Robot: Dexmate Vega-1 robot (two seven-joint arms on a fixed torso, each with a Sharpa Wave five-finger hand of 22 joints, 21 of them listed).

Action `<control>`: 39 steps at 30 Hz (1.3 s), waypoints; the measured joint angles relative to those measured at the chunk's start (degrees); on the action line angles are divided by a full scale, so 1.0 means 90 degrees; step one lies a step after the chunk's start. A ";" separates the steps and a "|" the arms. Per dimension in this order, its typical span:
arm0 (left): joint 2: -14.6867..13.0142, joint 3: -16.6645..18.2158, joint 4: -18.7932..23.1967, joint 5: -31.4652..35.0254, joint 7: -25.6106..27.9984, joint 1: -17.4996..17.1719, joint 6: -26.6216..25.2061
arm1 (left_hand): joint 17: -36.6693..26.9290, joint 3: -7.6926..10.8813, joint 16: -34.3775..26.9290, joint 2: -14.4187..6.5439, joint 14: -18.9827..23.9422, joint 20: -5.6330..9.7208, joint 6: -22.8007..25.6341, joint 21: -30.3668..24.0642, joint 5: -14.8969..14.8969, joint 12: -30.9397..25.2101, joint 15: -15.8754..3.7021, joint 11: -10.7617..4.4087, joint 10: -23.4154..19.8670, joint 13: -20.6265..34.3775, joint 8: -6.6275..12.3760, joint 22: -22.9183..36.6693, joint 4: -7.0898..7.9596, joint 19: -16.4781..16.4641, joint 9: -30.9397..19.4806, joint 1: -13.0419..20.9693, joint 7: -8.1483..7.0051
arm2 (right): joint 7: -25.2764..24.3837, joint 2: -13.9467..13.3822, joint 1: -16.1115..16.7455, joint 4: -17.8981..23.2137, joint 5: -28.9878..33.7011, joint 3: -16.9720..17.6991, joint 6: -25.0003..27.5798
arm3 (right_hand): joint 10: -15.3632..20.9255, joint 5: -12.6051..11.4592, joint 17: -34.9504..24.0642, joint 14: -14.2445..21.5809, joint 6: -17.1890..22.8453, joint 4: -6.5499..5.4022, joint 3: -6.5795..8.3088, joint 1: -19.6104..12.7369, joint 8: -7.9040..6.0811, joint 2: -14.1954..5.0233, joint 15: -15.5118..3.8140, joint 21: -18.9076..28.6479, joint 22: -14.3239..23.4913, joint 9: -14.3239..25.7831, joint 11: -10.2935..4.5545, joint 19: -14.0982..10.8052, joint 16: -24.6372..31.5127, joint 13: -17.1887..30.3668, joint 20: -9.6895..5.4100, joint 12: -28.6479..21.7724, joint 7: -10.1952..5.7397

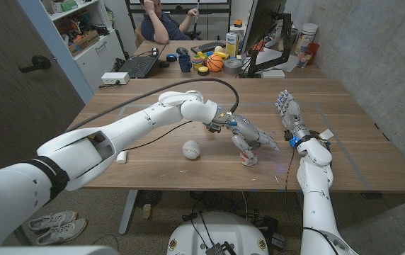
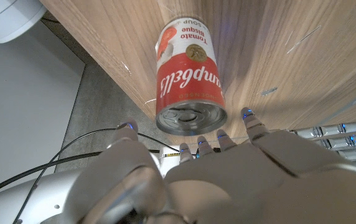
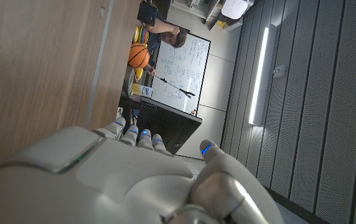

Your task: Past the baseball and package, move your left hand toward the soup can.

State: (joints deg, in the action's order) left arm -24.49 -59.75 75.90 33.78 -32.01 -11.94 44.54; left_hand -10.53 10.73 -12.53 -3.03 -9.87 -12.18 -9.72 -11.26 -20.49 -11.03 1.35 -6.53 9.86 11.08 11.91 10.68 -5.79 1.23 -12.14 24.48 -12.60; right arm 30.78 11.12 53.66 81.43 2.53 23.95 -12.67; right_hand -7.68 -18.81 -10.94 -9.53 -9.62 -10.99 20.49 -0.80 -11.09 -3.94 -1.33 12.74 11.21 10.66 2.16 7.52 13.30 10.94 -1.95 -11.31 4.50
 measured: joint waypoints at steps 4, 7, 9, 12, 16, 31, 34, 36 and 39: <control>-0.0003 -0.0029 -0.0013 0.0021 -0.0007 0.0016 -0.0003 | 0.0000 0.0027 0.0000 -0.0014 0.0002 0.0000 0.0000 0.0000 0.0000 0.0000 0.0001 0.0000 0.0000 0.0000 0.0000 0.0000 -0.0027 0.0000 0.0000 0.0065 0.0000 | -0.0014 0.0001 0.0007 0.0007 0.0001 0.0002 0.0013 | 0.0000 0.0000 0.0000 0.0000 0.0000 0.0000 0.0000 0.0000 0.0000 0.0000 0.0000 0.0000 0.0000 0.0000 0.0000 0.0000 0.0000 0.0000 0.0000 0.0000 0.0000; -0.0004 -0.0035 -0.0026 0.0052 0.0032 0.0020 0.0016 | 0.0000 0.0027 0.0000 -0.0010 0.0022 0.0000 0.0000 0.0000 0.0000 0.0025 0.0022 0.0056 -0.0002 0.0000 0.0049 0.0000 -0.0078 0.0000 0.0000 0.0128 0.0000 | -0.0022 0.0003 0.0010 0.0009 0.0004 0.0002 0.0020 | 0.0000 0.0000 0.0000 0.0000 0.0000 0.0000 0.0000 0.0000 0.0000 0.0000 0.0000 0.0000 0.0000 0.0000 0.0000 0.0000 0.0000 0.0000 0.0000 0.0000 0.0000; -0.0004 -0.0041 -0.0061 0.0062 0.0062 0.0030 0.0033 | 0.0000 0.0027 0.0000 -0.0034 -0.0001 0.0000 0.0000 0.0000 0.0000 0.0025 0.0045 0.0059 -0.0008 -0.0001 0.0050 0.0000 -0.0078 0.0000 0.0000 0.0151 0.0000 | -0.0029 0.0003 0.0010 0.0010 0.0011 0.0002 0.0022 | 0.0000 0.0000 0.0000 0.0000 0.0000 0.0000 0.0000 0.0000 0.0000 0.0000 0.0000 0.0000 0.0000 0.0000 0.0000 0.0000 0.0000 0.0000 0.0000 0.0000 0.0000; 0.0001 -0.0045 -0.0090 0.0079 0.0120 0.0040 0.0075 | 0.0000 0.0045 0.0000 -0.0033 -0.0012 0.0000 0.0000 0.0000 0.0000 0.0025 0.0056 0.0080 0.0013 0.0000 0.0049 0.0000 -0.0097 0.0000 0.0000 0.0201 0.0000 | -0.0033 0.0003 0.0004 0.0009 0.0019 0.0002 0.0025 | 0.0000 0.0000 0.0000 0.0000 0.0000 0.0000 0.0000 0.0000 0.0000 0.0000 0.0000 0.0000 0.0000 0.0000 0.0000 0.0000 0.0000 0.0000 0.0000 0.0000 0.0000; 0.0019 -0.0055 -0.0162 0.0109 0.0216 0.0062 0.0135 | 0.0000 0.0027 0.0000 -0.0056 -0.0012 -0.0022 0.0000 0.0000 0.0000 0.0025 0.0056 0.0080 0.0013 0.0000 0.0049 0.0000 -0.0130 -0.0049 0.0001 0.0275 0.0000 | -0.0041 -0.0005 -0.0025 -0.0037 0.0036 0.0002 0.0029 | 0.0000 0.0000 0.0000 0.0000 0.0000 0.0000 0.0000 0.0000 0.0000 0.0000 0.0000 0.0000 0.0000 0.0000 0.0000 0.0000 0.0000 0.0000 0.0000 0.0000 0.0000; 0.0111 -0.0110 -0.0426 0.0127 0.0326 0.0163 0.0226 | 0.0000 0.0033 0.0000 -0.0083 -0.0012 -0.0012 0.0000 -0.0025 0.0000 0.0000 0.0056 0.0079 0.0013 0.0030 0.0049 0.0000 -0.0178 -0.0146 0.0002 0.0419 0.0000 | -0.0077 -0.0041 -0.0113 -0.0170 0.0075 -0.0002 0.0027 | 0.0000 0.0000 0.0000 0.0000 0.0000 0.0000 0.0000 0.0000 0.0000 0.0000 0.0000 0.0000 0.0000 0.0001 0.0000 0.0000 0.0000 0.0000 0.0000 0.0000 0.0000; 0.0134 -0.0129 -0.0485 0.0127 0.0354 0.0189 0.0272 | 0.0000 0.0033 0.0000 -0.0083 -0.0012 -0.0012 0.0000 -0.0025 0.0000 0.0000 0.0056 0.0079 0.0013 0.0030 0.0049 0.0000 -0.0177 -0.0146 -0.0030 0.0419 0.0000 | -0.0084 -0.0067 -0.0174 -0.0271 0.0082 -0.0005 0.0011 | 0.0000 0.0000 0.0000 0.0000 0.0000 0.0000 0.0000 0.0000 0.0000 0.0000 0.0000 0.0000 0.0000 0.0001 0.0000 0.0000 0.0000 0.0000 0.0000 0.0000 0.0000; 0.0157 -0.0146 -0.0540 0.0127 0.0360 0.0215 0.0295 | 0.0000 0.0033 0.0001 -0.0083 -0.0012 -0.0012 0.0000 -0.0025 0.0000 0.0000 0.0056 0.0079 0.0013 0.0030 0.0049 0.0000 -0.0177 -0.0146 -0.0030 0.0419 0.0000 | -0.0088 -0.0071 -0.0184 -0.0288 0.0084 -0.0005 0.0006 | 0.0000 0.0000 0.0000 0.0000 0.0000 0.0000 0.0000 0.0000 0.0000 0.0000 0.0000 0.0000 0.0000 0.0001 0.0000 0.0000 0.0000 0.0000 0.0000 0.0000 0.0000; 0.0179 -0.0162 -0.0589 0.0126 0.0367 0.0237 0.0310 | 0.0000 0.0033 0.0001 -0.0058 -0.0012 -0.0011 0.0000 -0.0025 0.0000 0.0000 0.0056 0.0079 0.0013 0.0030 0.0049 0.0000 -0.0177 -0.0146 -0.0030 0.0444 0.0000 | -0.0097 -0.0075 -0.0194 -0.0303 0.0089 -0.0005 -0.0013 | 0.0000 0.0000 0.0000 0.0000 0.0000 0.0000 0.0000 0.0000 0.0000 0.0000 0.0000 0.0000 0.0000 0.0001 0.0000 0.0000 0.0000 0.0000 0.0000 0.0000 0.0000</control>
State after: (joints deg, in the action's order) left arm -22.88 -61.21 70.60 34.91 -28.71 -9.80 47.33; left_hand -10.53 11.03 -12.53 -3.56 -9.97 -12.28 -9.72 -11.48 -20.49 -11.03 1.85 -5.82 9.97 11.35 12.36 10.69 -7.38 -0.08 -12.40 28.47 -12.59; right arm 29.91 10.44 51.92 78.70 3.33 23.90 -12.79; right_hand -7.69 -18.80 -10.94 -9.53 -9.62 -10.99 20.49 -0.80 -11.09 -3.94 -1.33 12.74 11.21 10.67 2.16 7.52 13.30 10.94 -1.95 -11.31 4.50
